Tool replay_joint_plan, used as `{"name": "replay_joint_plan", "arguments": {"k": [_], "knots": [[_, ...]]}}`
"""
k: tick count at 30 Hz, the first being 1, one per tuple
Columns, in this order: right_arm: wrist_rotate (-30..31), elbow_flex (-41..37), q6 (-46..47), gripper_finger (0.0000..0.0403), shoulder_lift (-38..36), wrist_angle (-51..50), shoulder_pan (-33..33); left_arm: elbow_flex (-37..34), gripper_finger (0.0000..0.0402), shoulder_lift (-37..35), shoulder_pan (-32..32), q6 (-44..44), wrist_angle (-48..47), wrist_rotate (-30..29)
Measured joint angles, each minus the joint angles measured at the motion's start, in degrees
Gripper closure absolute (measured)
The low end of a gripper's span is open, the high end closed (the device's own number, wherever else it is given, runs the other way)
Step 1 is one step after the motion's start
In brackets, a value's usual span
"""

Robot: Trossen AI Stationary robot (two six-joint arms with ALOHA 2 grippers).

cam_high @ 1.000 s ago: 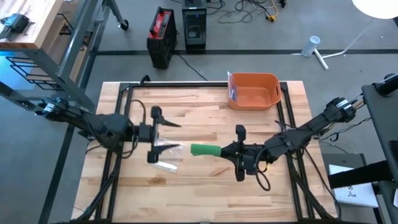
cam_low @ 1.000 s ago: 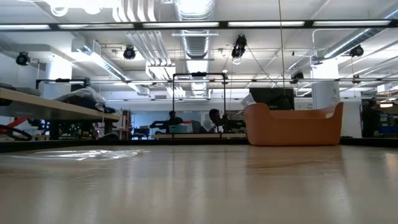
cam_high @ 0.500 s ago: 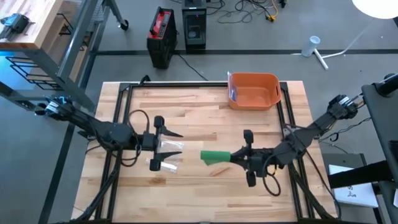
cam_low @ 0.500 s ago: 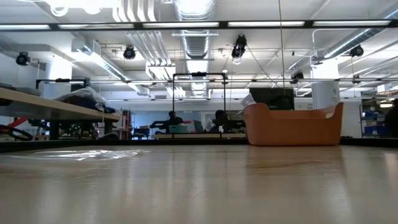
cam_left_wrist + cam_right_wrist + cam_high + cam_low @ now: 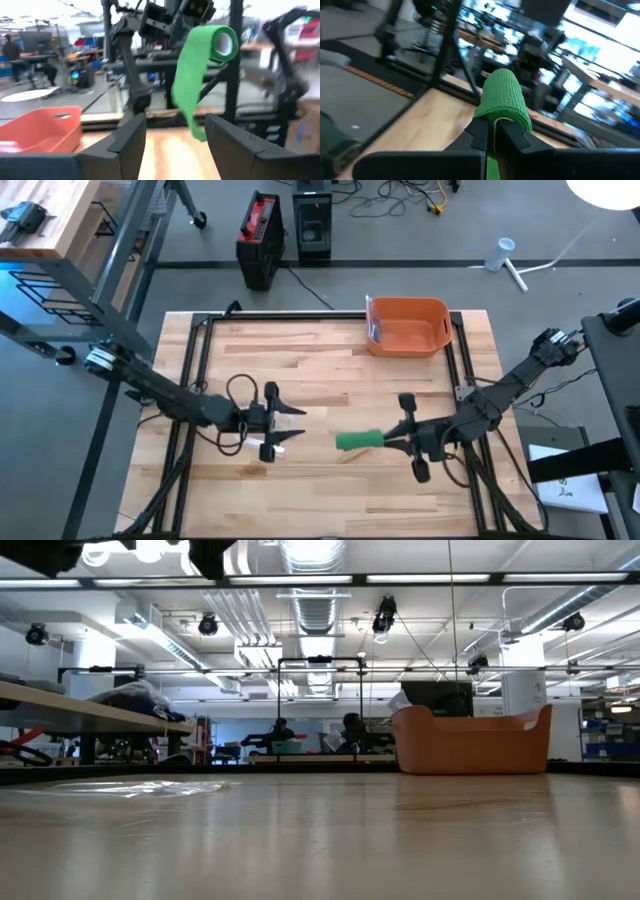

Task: Roll bandage
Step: Roll the green bandage

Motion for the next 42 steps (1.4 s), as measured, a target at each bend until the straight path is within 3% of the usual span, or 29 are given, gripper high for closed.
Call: {"name": "replay_joint_plan", "arguments": {"k": [6, 12, 17, 24, 29, 42], "knots": [[-0.5, 0.0, -1.2, 0.0394, 1.1, 3.2, -0.2, 3.3, 0.022, 8.4, 1.2, -9.0, 16.1, 8.6], [-1.6, 0.0, -2.4, 0.0394, 2.3, 4.5, -0.2, 13.1, 0.0232, 13.6, 2.4, -12.5, 7.8, 9.8], [-1.6, 0.0, -2.4, 0.0394, 2.1, 4.4, 0.1, 16.9, 0.0244, 13.0, 2.5, -13.5, 3.0, 10.0], [-1.5, 0.0, -2.4, 0.0394, 2.0, 4.3, 0.0, 17.2, 0.0249, 12.7, 2.6, -12.3, 2.9, 10.1], [-1.0, 0.0, -2.6, 0.0394, 2.0, 4.3, 0.0, 17.1, 0.0249, 12.8, 2.6, -12.0, 3.5, 13.3], [1.4, 0.0, -2.6, 0.0394, 2.1, 4.9, -0.5, 17.1, 0.0258, 12.8, 2.7, -10.4, 3.1, 11.8]]}}
